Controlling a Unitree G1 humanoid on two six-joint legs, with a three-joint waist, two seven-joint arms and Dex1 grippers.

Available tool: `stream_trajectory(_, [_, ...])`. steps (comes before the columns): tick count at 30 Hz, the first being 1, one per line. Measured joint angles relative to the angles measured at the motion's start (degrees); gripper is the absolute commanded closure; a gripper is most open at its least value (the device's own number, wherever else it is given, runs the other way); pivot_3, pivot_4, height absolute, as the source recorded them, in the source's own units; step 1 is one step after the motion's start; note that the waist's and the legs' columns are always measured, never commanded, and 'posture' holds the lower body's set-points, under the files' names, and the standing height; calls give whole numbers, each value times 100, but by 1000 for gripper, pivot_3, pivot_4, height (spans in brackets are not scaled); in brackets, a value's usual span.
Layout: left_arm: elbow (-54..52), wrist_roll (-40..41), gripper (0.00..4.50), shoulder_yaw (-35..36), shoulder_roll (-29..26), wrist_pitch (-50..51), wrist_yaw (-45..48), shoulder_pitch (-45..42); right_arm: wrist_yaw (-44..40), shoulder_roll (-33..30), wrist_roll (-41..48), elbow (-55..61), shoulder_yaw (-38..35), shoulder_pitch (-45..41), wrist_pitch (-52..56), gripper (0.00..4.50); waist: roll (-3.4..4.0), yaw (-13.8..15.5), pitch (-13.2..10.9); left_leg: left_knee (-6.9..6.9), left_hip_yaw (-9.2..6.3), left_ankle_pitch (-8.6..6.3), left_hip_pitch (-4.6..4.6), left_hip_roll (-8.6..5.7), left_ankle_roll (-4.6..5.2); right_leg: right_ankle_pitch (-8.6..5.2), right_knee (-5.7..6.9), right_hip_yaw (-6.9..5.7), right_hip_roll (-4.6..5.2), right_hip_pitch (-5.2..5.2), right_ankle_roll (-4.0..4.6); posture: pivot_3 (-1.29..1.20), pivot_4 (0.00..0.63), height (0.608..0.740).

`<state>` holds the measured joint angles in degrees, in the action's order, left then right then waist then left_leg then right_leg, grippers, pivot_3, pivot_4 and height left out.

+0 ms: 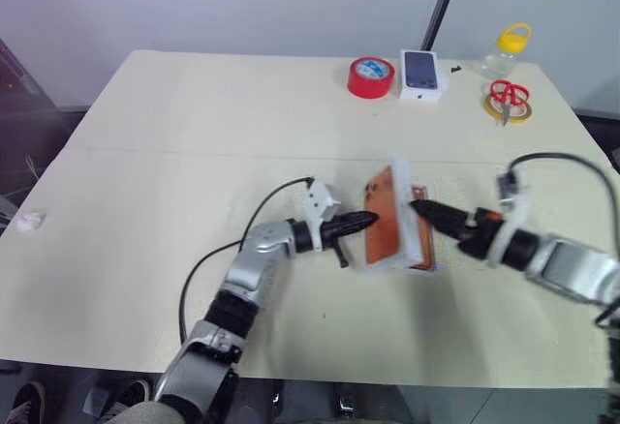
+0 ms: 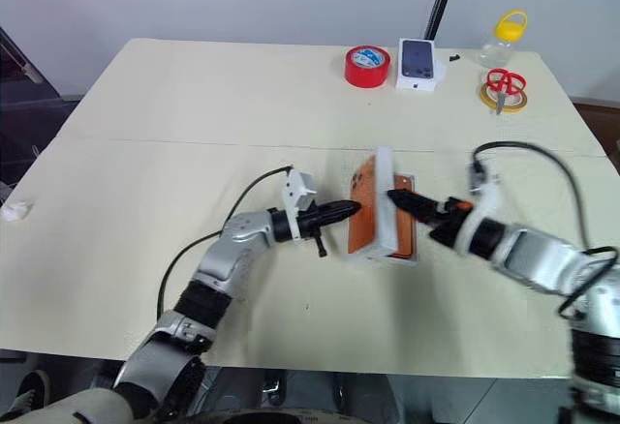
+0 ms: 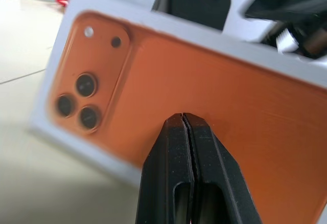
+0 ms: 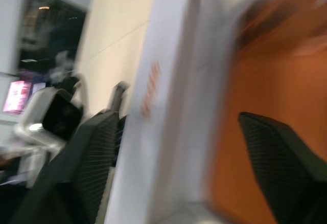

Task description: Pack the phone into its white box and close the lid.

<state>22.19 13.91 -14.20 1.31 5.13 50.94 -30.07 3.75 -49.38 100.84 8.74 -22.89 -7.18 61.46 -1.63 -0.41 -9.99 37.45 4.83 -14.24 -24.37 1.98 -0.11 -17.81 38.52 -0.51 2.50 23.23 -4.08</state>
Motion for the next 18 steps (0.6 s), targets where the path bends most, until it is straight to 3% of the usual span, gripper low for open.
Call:
stream_trajectory(4, [391, -98, 4500, -92, 279, -137, -19, -139, -685, -180, -884, -201, -113, 67, -128, 634, 3, -43, 2, -4, 2, -5, -3, 1, 9, 4, -19, 3, -4, 1, -6, 0, 150, 740])
stream_trajectory(5, [429, -108, 4500, -92, 292, -184, -10, -179, -807, -161, -1144, -179, -104, 61, -233, 865, 4, -33, 2, -6, 1, -5, -3, 1, 9, 4, -19, 3, -5, 1, -6, 0, 150, 740])
stream_trajectory(7, [462, -161, 4500, -90, 223, -240, 29, -222, -1066, -139, -1799, 16, 1, 77, -504, 1527, 6, -30, 3, -8, 0, -5, -2, 1, 9, 4, -19, 2, -6, 1, -6, 0, 150, 740])
stream_trajectory(12, [251, -193, 4500, -23, -238, -203, 146, -157, -1724, -108, -3987, 548, 752, 260, -1625, 4159, 10, -24, 6, -8, 1, -5, -3, 0, 9, 5, -23, 2, -3, 1, -9, 0, 150, 740])
stream_trajectory(13, [101, -180, 4500, 19, -357, -124, 156, -97, -1833, -92, -4393, 559, 896, 274, -1859, 4413, 10, -28, 6, -7, 2, -5, -4, -2, 9, 6, -24, 2, -1, 1, -10, 0, 150, 740])
stream_trajectory(18, [-724, -72, 4500, 164, -986, 316, 218, 427, -1989, 354, -5542, 553, 1186, 177, -2419, 4413, 16, -24, 9, -7, 2, -4, -1, -1, 7, 8, -23, 2, 3, -2, -11, 0, 150, 740])
